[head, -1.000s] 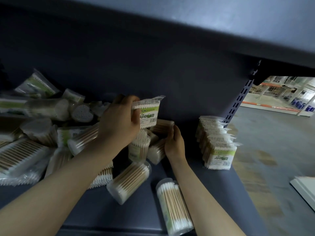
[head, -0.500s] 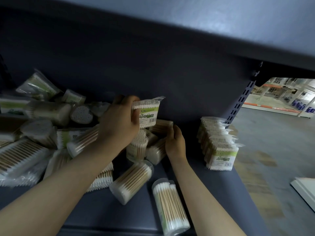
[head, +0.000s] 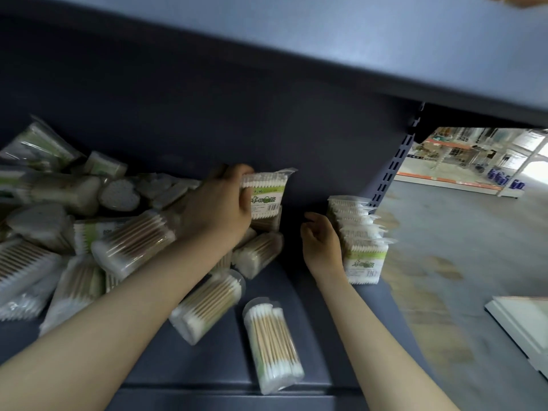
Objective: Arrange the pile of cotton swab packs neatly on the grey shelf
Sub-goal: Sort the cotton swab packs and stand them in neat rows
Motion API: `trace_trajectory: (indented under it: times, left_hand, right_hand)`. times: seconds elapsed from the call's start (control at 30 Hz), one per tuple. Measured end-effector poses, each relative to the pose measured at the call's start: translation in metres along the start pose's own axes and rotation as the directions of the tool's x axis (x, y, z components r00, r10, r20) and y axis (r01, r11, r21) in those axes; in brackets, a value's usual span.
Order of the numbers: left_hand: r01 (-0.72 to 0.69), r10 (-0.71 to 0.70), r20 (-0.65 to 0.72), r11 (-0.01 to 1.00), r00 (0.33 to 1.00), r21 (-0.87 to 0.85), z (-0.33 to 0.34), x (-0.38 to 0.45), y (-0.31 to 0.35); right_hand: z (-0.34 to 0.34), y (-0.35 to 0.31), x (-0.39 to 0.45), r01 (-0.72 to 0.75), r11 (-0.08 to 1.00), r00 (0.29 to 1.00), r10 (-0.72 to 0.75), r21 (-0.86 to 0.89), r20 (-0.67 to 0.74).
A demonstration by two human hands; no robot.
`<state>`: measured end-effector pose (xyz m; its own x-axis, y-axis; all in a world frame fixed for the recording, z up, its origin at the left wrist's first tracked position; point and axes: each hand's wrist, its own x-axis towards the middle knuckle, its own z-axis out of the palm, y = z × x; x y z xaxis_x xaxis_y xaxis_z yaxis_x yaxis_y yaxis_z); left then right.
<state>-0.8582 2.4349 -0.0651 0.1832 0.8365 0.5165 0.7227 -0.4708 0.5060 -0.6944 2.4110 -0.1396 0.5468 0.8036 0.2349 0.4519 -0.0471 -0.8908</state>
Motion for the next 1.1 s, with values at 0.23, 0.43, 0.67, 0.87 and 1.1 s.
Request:
trace_trajectory:
  times: [0.23, 0.43, 0.67, 0.87, 1.1]
  left_hand:
    - [-0.002, 0.006, 0.073, 0.999, 0.997, -0.048, 0.020, -0.008, 0.021]
    - [-0.025, 0.032, 0.143, 0.999, 0.989, -0.046, 0.042, -0.008, 0.037]
    - [-0.023, 0.035, 0.190, 0.997, 0.981, -0.068, 0.068, -0.002, 0.044]
    - [-0.033, 0.041, 0.212, 0.998, 0.976, -0.045, 0.085, 0.009, 0.042]
    - [-0.074, 0.077, 0.294, 0.997, 0.953, -0.019, 0.105, 0.014, 0.034]
  right_hand:
    - [-0.033, -0.011, -0.015, 0.180, 0.984, 0.976, -0.180, -0.012, -0.121]
    - [-0.060, -0.003, -0.008, 0.257, 0.958, 0.951, -0.274, -0.126, -0.143]
    - [-0.084, 0.004, -0.002, 0.407, 0.850, 0.899, -0.438, -0.335, -0.020]
    - [-0.092, 0.010, 0.011, 0.430, 0.811, 0.877, -0.480, -0.397, -0.030]
    - [-0.097, 0.012, 0.029, 0.393, 0.782, 0.892, -0.451, -0.484, -0.005]
